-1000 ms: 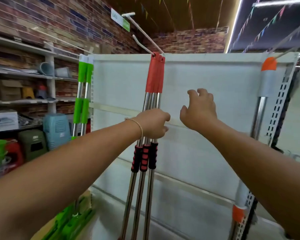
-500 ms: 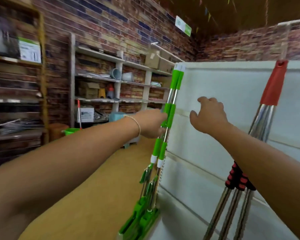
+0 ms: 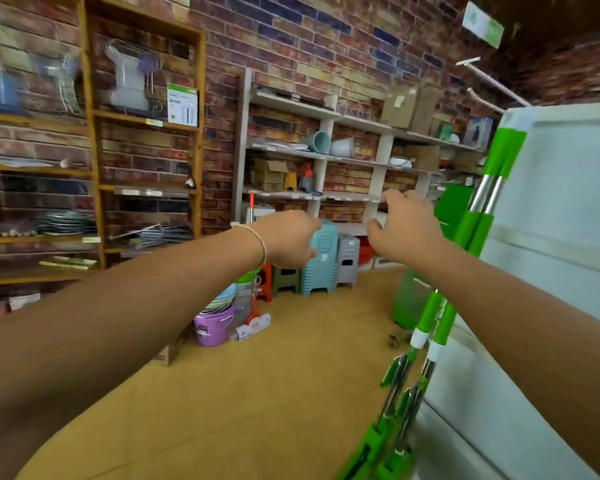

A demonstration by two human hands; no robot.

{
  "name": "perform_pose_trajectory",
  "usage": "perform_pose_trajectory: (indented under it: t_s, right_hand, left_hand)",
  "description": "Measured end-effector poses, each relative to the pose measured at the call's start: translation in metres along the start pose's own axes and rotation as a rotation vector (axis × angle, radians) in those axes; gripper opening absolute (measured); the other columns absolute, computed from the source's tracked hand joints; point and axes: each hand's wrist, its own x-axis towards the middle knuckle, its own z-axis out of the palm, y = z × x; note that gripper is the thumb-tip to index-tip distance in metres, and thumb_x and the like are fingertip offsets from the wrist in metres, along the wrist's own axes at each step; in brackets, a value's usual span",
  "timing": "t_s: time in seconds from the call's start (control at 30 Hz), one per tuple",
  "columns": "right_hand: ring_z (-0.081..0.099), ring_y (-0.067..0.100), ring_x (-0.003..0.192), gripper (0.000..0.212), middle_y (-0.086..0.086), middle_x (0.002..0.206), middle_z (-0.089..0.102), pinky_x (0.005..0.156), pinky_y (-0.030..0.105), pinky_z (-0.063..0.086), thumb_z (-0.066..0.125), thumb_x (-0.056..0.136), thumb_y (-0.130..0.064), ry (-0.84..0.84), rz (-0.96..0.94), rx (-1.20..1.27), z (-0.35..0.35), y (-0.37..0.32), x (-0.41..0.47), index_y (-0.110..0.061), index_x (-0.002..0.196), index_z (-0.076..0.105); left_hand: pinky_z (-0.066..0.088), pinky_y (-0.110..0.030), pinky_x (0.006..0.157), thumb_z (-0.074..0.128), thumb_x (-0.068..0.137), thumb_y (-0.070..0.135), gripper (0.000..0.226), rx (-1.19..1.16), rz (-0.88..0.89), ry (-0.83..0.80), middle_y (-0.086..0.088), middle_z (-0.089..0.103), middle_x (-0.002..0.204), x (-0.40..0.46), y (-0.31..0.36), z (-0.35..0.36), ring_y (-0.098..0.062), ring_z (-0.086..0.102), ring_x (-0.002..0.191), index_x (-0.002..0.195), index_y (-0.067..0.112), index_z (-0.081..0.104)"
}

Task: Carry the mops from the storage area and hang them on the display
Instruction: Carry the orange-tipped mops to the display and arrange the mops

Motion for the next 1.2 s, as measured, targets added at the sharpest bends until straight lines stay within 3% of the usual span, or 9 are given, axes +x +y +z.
perform_pose_trajectory:
  t_s: [0.17,0.37,0.5,0.63,0.73,0.83,1.03,1.2]
  right_hand:
    - [0.041,0.041,0.126,0.050,0.022,0.133,0.048,0.105,0.047,0.039,0.050,0.097,-0.040,-0.077,-0.091,-0.019,0.051,-0.025,0.043,-0.007,0.133,0.046]
    - [0.040,0.040,0.130,0.058,0.019,0.140,0.044,0.102,0.048,0.045,0.051,0.095,-0.042,-0.158,-0.169,0.024,0.116,-0.048,0.109,-0.011,0.143,0.039]
    - [0.037,0.041,0.132,0.055,0.018,0.141,0.043,0.106,0.048,0.041,0.052,0.097,-0.042,-0.189,-0.223,0.032,0.149,-0.063,0.160,-0.011,0.142,0.040]
    - [0.039,0.042,0.131,0.055,0.021,0.139,0.045,0.105,0.047,0.043,0.054,0.095,-0.040,-0.176,-0.277,0.098,0.179,-0.079,0.206,-0.010,0.141,0.043]
    - [0.038,0.041,0.133,0.056,0.019,0.142,0.043,0.107,0.049,0.042,0.054,0.094,-0.040,-0.195,-0.296,0.141,0.204,-0.094,0.234,-0.011,0.142,0.043]
    - [0.036,0.040,0.136,0.060,0.017,0.146,0.040,0.108,0.049,0.041,0.052,0.094,-0.042,-0.216,-0.338,0.142,0.233,-0.111,0.257,-0.012,0.145,0.039]
    - [0.040,0.040,0.131,0.060,0.019,0.140,0.046,0.106,0.045,0.042,0.052,0.095,-0.043,-0.268,-0.369,0.116,0.305,-0.152,0.289,-0.012,0.145,0.039]
    - [0.039,0.039,0.133,0.063,0.018,0.142,0.044,0.106,0.046,0.043,0.052,0.096,-0.042,-0.297,-0.341,0.102,0.368,-0.190,0.324,-0.013,0.149,0.034]
  left_hand:
    - [0.047,-0.040,0.095,0.054,0.093,0.040,0.050,0.022,-0.047,-0.025,-0.011,0.055,0.130,0.013,-0.048,0.026,-0.030,0.053,0.118,0.135,0.017,0.044]
    - [0.047,-0.039,0.089,0.054,0.092,0.042,0.045,0.084,-0.138,-0.069,-0.012,0.056,0.123,0.051,-0.114,0.057,-0.030,0.054,0.113,0.128,0.016,0.047]
    - [0.045,-0.041,0.098,0.053,0.093,0.042,0.054,0.107,-0.202,-0.068,-0.014,0.053,0.131,0.080,-0.156,0.064,-0.030,0.050,0.120,0.138,0.015,0.041]
    - [0.044,-0.036,0.087,0.054,0.093,0.041,0.052,0.121,-0.261,-0.061,-0.014,0.054,0.124,0.108,-0.191,0.068,-0.032,0.053,0.115,0.136,0.015,0.042]
    - [0.048,-0.039,0.089,0.054,0.092,0.044,0.053,0.130,-0.301,-0.058,-0.014,0.054,0.124,0.121,-0.218,0.080,-0.031,0.054,0.113,0.136,0.015,0.043]
    - [0.048,-0.039,0.089,0.053,0.092,0.046,0.054,0.143,-0.330,-0.085,-0.011,0.055,0.122,0.131,-0.248,0.098,-0.030,0.054,0.113,0.135,0.016,0.043]
    - [0.046,-0.047,0.099,0.053,0.090,0.046,0.057,0.140,-0.386,-0.119,-0.011,0.050,0.138,0.146,-0.326,0.151,-0.030,0.048,0.126,0.137,0.016,0.042]
    - [0.049,-0.039,0.093,0.052,0.092,0.044,0.050,0.134,-0.377,-0.157,-0.012,0.054,0.132,0.165,-0.402,0.202,-0.029,0.054,0.118,0.134,0.017,0.044]
